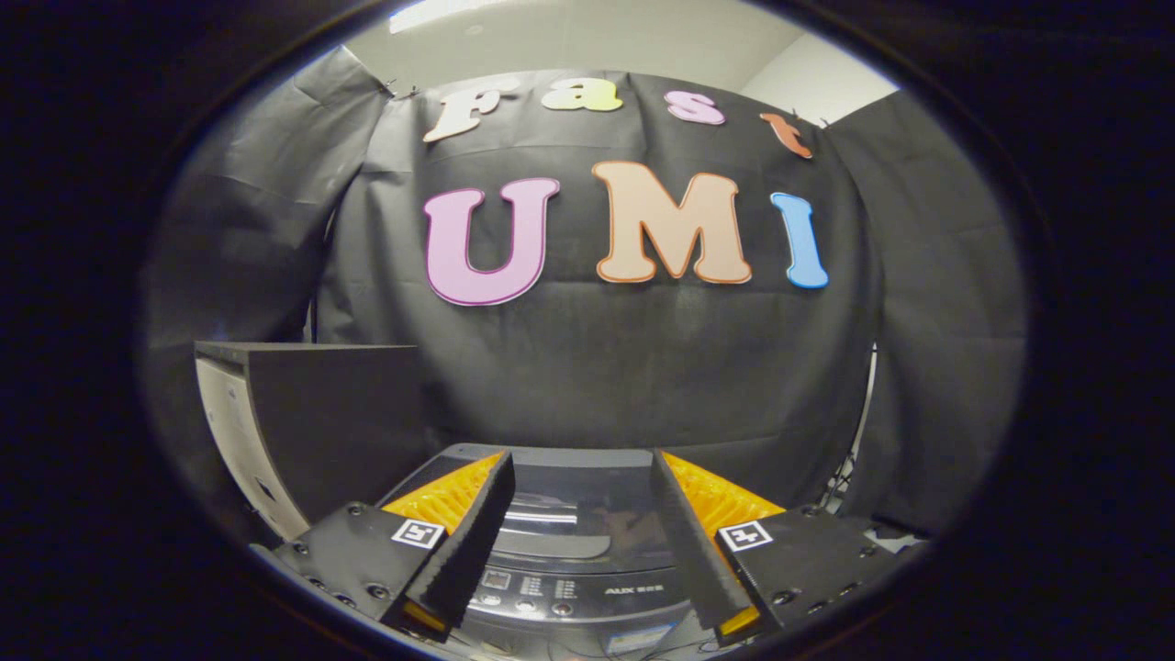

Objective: Put the clothes into the washing machine and then close the washing machine lid.

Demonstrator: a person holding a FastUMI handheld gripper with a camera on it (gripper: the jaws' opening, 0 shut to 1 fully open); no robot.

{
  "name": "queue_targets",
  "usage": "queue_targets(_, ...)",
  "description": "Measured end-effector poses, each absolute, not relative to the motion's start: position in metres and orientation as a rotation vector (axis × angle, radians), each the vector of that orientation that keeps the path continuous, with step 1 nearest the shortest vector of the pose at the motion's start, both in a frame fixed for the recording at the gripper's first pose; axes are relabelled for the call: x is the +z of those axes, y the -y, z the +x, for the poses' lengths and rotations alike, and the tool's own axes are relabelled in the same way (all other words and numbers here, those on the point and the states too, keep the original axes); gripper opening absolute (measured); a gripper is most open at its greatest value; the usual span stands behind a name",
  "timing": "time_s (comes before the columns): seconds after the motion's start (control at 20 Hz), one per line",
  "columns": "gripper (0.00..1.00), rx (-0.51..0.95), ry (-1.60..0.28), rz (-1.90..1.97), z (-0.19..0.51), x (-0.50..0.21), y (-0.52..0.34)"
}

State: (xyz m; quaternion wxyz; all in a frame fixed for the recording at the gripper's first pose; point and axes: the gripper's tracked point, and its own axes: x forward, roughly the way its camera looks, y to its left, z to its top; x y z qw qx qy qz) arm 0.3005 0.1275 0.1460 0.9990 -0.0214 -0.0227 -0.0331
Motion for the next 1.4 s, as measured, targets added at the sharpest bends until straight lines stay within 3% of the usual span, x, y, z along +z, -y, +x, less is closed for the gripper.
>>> queue_targets(0.35,0.93,-0.051,0.114,0.008,0.296,0.139,-0.125)
queue_targets(1.4,0.97,-0.106,-0.080,0.021,0.259,0.083,-0.118)
